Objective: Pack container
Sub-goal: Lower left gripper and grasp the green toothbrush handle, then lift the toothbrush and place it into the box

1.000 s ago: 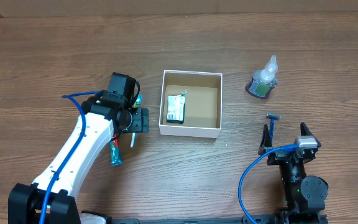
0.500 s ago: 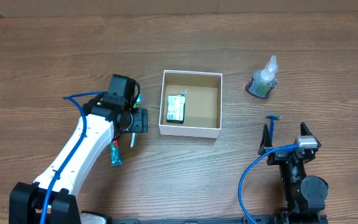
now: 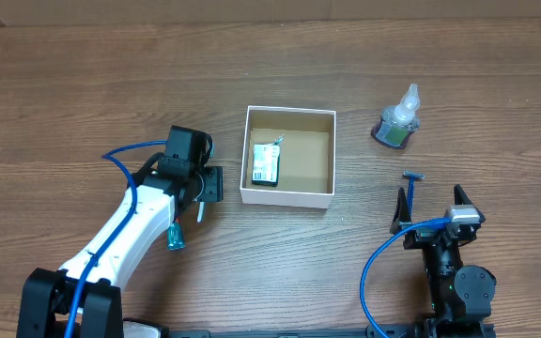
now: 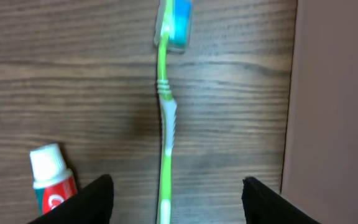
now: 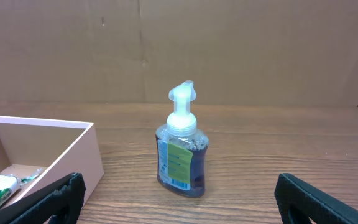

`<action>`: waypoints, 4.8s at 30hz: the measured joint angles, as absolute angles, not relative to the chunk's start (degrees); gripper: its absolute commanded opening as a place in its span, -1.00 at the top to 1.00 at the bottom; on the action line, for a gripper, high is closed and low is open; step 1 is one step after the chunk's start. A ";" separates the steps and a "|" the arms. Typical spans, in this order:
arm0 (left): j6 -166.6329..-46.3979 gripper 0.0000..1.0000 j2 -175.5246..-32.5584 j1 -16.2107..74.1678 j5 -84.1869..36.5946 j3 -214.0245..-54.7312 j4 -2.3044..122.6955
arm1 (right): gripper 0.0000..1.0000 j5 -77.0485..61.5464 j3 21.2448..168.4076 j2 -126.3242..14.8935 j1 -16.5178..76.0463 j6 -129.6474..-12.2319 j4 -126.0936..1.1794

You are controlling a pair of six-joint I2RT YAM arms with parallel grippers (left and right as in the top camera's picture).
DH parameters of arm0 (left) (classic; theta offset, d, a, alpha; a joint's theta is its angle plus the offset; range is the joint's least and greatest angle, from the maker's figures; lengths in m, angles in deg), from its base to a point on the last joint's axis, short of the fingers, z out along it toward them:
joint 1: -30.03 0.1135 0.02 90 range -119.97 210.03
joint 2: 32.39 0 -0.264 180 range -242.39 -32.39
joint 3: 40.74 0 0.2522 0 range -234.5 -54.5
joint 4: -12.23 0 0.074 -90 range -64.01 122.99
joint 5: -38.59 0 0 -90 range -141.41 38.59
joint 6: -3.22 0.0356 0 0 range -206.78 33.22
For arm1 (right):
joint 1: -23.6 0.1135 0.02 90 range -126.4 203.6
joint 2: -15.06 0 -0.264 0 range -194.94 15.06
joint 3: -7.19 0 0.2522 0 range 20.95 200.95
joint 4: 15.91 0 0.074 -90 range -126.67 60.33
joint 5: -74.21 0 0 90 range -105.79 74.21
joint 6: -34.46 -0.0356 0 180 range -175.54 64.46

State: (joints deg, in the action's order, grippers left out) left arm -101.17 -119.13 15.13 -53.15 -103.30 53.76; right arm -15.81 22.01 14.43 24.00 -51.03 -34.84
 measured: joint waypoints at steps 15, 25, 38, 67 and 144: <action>-100.08 -0.25 -123.48 15.13 -56.58 -97.96 39.11 | -1.00 -15.81 22.01 14.43 24.00 -51.05 -34.86; -99.88 0.05 -128.84 15.13 -57.81 -97.94 35.09 | -1.00 -15.81 22.01 14.43 24.00 -51.03 -34.84; -99.90 0.57 -128.95 15.13 -57.87 -97.94 34.72 | -1.00 -15.81 22.01 14.43 24.00 -51.03 -34.86; -100.08 0.20 -118.78 15.13 -57.87 -111.97 54.41 | -1.00 -15.78 22.01 14.43 24.00 -51.03 -34.84; -110.85 0.72 -126.08 -2.55 -59.14 -136.56 67.46 | -1.00 -15.81 22.01 14.43 24.00 -51.03 -34.84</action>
